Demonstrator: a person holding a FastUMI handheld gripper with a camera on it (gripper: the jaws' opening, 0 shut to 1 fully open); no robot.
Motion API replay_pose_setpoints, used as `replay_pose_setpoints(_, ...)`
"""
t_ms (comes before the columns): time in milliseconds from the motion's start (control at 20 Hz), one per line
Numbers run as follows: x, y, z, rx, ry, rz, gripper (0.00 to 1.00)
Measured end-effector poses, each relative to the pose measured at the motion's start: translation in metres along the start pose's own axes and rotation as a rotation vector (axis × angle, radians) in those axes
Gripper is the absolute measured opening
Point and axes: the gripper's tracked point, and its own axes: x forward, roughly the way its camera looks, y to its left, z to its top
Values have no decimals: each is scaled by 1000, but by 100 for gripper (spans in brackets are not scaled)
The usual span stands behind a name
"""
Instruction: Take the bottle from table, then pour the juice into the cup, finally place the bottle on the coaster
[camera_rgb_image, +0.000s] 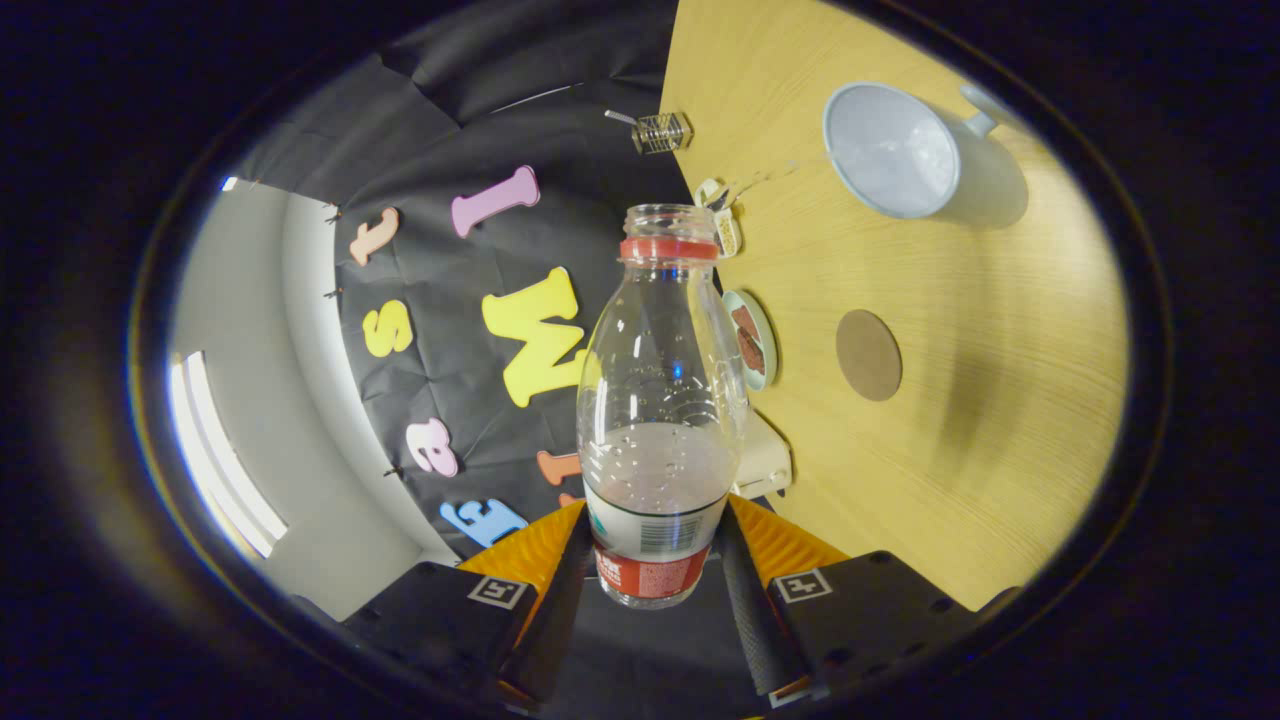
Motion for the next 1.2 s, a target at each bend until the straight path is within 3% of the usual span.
replay_pose_setpoints(1200,-5,22,3,200,-27,42,74)
